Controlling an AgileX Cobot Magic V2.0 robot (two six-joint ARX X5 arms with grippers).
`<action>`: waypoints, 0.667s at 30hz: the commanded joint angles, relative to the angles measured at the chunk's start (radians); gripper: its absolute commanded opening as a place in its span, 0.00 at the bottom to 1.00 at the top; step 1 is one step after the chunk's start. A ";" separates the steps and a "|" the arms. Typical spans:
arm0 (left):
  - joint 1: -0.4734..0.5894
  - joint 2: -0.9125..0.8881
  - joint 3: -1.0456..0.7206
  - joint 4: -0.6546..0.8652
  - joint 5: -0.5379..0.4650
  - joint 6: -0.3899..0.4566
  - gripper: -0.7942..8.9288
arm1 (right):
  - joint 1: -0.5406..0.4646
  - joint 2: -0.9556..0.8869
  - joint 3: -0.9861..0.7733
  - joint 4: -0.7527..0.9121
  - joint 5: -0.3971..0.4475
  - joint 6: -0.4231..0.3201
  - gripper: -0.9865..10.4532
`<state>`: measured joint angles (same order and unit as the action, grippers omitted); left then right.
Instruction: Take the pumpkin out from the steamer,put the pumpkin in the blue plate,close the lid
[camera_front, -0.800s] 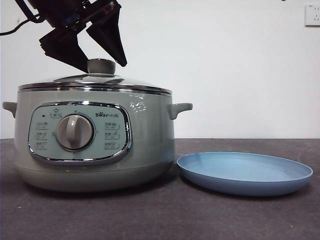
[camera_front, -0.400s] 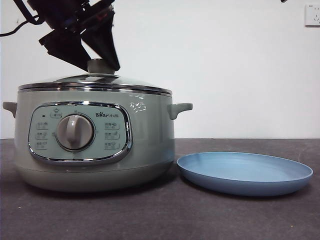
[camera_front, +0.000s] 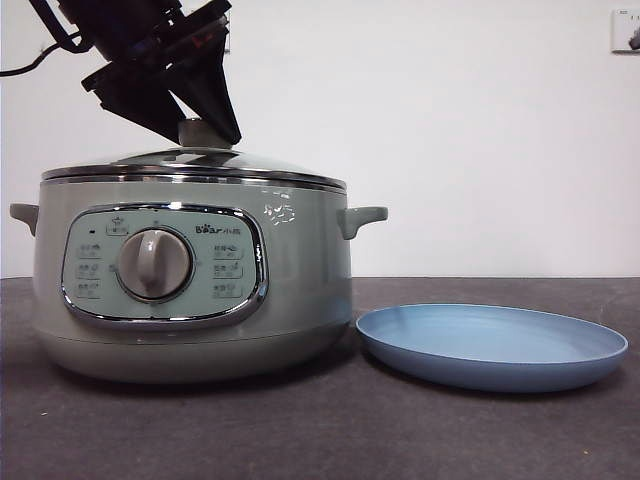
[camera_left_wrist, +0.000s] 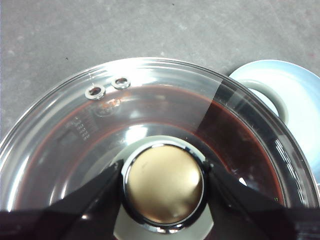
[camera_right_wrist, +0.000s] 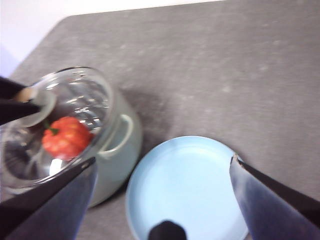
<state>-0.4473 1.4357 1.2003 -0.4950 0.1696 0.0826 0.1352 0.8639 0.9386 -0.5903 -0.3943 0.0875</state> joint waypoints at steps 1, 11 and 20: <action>-0.003 -0.045 0.000 0.084 0.012 0.000 0.07 | -0.001 0.000 0.002 0.007 -0.030 0.020 0.47; -0.003 -0.281 0.000 0.108 -0.150 -0.001 0.07 | 0.095 0.025 0.002 0.128 -0.071 0.035 0.47; -0.003 -0.524 0.000 0.045 -0.382 0.001 0.07 | 0.307 0.250 0.121 0.159 -0.019 0.051 0.59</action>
<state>-0.4500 0.9360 1.1873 -0.4877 -0.2024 0.0814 0.4267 1.0935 1.0431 -0.4362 -0.4183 0.1322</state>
